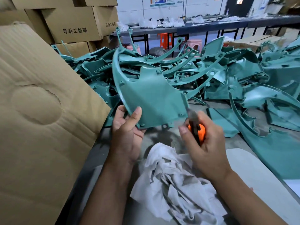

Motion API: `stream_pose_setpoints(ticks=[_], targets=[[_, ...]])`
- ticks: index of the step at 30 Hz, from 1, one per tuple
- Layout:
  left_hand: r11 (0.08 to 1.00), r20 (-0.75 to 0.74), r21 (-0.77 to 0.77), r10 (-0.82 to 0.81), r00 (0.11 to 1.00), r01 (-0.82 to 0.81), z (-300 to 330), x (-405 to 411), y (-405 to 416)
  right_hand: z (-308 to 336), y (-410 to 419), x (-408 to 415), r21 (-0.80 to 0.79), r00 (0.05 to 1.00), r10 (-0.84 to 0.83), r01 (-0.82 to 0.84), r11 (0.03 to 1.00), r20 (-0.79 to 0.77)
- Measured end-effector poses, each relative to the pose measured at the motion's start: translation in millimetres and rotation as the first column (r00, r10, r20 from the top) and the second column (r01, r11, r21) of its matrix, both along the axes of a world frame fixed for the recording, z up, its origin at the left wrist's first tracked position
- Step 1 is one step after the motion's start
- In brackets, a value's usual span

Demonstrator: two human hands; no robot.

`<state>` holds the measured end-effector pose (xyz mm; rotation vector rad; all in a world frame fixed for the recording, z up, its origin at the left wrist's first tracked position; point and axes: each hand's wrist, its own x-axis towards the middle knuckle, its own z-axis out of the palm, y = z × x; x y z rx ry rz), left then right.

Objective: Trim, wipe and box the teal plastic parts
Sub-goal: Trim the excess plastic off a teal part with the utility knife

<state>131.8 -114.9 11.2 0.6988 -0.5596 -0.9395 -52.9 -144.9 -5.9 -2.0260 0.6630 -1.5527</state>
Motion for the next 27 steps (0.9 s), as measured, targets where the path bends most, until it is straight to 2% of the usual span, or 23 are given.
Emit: stream_pose_setpoints(ticks=[2,4,10,14,18,22,27], targets=[[0.995,0.0,-0.002,-0.096,0.995,0.096,-1,-7,3,2,-2,1,0.053,0.999,-0.036,0.035,0.998,0.006],[0.992,0.016,0.036,-0.118,0.993,0.117,0,-15,5,2,-4,2,0.084,0.999,-0.034,0.038,0.996,-0.042],[0.997,-0.002,0.067,0.043,0.999,-0.043,13,-22,4,-4,-15,-5,-0.007,0.956,-0.051,0.051,0.999,-0.289],[0.993,-0.025,0.045,0.108,0.994,-0.106,17,-23,0,-5,-18,-10,-0.066,0.916,0.024,-0.055,0.996,-0.4],[0.994,-0.057,0.02,0.106,0.993,-0.105,22,-19,-1,-5,-15,-11,-0.06,0.898,0.055,-0.09,0.994,-0.436],[0.995,-0.056,0.007,0.097,0.994,-0.097,24,-18,0,-4,-15,-9,-0.117,0.884,-0.021,-0.039,0.992,-0.467],[0.995,-0.068,-0.013,0.099,0.993,-0.1,26,-19,1,-5,-12,-6,-0.18,0.914,-0.064,-0.01,0.984,-0.401]])
